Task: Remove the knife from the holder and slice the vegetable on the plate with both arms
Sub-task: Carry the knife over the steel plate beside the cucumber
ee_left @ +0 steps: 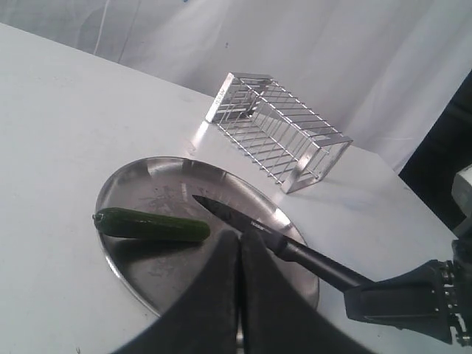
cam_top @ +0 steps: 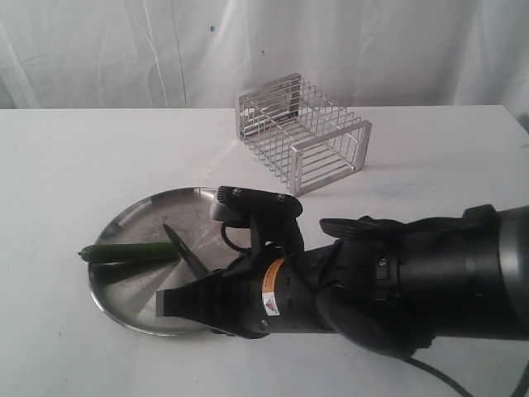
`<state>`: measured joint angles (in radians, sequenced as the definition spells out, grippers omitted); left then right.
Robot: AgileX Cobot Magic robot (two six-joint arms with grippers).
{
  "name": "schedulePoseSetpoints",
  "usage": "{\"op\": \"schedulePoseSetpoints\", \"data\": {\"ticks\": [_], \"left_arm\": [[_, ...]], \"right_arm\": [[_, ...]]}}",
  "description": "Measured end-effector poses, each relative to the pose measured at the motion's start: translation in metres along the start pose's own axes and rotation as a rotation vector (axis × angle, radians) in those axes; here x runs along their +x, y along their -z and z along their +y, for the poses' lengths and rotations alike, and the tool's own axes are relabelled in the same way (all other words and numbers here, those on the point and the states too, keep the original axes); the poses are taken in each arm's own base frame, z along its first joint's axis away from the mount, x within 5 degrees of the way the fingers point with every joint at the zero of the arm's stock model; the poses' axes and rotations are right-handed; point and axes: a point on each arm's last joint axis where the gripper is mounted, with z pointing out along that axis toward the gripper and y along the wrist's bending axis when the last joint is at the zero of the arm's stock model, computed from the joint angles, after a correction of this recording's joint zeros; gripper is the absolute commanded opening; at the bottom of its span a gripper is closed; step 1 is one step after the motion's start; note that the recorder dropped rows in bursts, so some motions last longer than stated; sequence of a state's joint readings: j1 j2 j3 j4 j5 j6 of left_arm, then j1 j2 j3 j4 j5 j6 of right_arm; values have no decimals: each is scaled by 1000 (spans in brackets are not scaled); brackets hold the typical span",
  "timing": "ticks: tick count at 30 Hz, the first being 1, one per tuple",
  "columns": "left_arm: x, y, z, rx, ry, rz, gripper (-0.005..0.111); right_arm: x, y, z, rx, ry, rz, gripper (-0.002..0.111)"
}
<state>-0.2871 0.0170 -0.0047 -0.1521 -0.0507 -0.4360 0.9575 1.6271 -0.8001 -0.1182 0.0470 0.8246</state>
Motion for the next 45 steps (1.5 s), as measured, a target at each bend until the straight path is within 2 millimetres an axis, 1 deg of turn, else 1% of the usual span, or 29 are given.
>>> {"op": "schedulePoseSetpoints", "data": {"ticks": [8, 40, 45], "left_arm": [[0, 0, 0, 0, 0, 0, 0], [0, 0, 0, 0, 0, 0, 0], [-6, 0, -2, 18, 0, -62, 0]], "right_arm": [[3, -11, -2, 8, -82, 13, 5], [1, -8, -1, -1, -82, 4, 5], [1, -8, -1, -1, -64, 4, 5]]}}
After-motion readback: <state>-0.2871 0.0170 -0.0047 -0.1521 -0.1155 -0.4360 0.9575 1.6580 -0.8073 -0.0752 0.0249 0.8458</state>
